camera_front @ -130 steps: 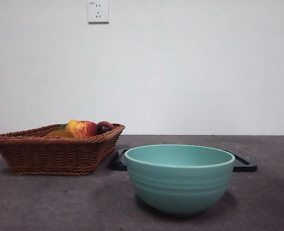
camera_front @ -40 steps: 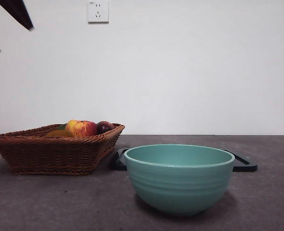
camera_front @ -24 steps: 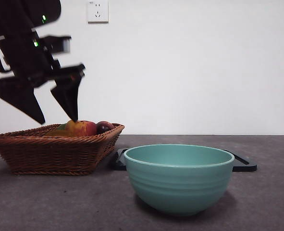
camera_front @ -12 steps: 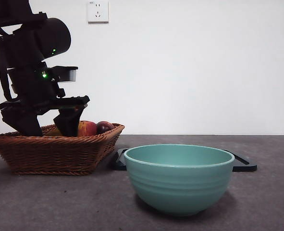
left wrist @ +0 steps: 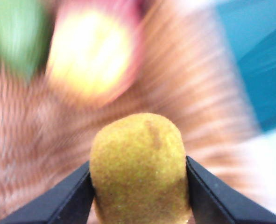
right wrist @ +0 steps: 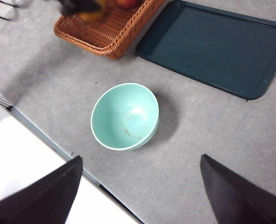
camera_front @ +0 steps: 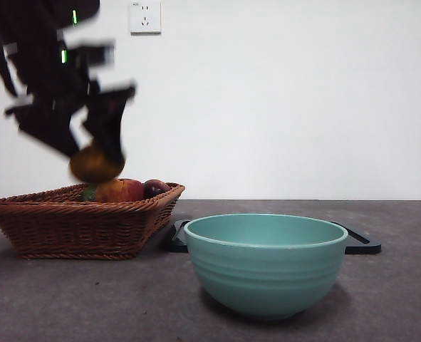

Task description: Pick up the wifruite, put it on the bowl, pick up the plate, put it on desk

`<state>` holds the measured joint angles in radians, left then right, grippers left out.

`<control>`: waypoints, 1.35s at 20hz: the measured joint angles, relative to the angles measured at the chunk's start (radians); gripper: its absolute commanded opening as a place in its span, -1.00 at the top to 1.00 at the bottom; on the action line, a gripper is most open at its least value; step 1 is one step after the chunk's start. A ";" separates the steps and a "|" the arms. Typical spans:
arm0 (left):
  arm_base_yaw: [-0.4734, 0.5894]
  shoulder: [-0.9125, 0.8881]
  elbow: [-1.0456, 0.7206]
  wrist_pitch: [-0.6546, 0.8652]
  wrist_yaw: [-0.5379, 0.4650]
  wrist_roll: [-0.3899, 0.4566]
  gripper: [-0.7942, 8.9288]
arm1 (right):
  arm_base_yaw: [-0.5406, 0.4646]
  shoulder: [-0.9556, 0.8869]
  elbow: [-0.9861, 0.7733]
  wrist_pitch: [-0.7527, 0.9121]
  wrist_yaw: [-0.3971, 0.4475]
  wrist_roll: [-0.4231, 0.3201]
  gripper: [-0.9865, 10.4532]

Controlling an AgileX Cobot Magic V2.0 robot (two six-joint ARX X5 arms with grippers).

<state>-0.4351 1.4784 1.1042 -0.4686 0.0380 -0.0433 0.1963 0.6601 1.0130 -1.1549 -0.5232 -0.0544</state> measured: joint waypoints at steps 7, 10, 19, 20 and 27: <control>-0.188 -0.195 0.003 -0.078 0.100 -0.008 0.41 | 0.000 0.000 0.000 0.000 0.000 0.000 0.12; -0.290 -0.185 0.003 -0.076 0.100 -0.009 0.41 | 0.000 0.000 0.000 0.000 0.000 0.000 0.12; -0.474 0.054 0.003 -0.002 0.099 -0.007 0.41 | 0.000 0.000 0.000 0.000 0.000 0.000 0.12; -0.487 0.087 0.003 0.010 0.099 -0.006 0.41 | 0.000 0.000 0.000 0.000 0.000 0.000 0.12; -0.529 0.239 0.003 0.078 0.072 0.000 0.41 | 0.000 0.000 0.000 0.000 0.000 0.000 0.12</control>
<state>-0.9642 1.7176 1.1069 -0.3908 0.1104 -0.0429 0.1963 0.6601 1.0130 -1.1549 -0.5228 -0.0544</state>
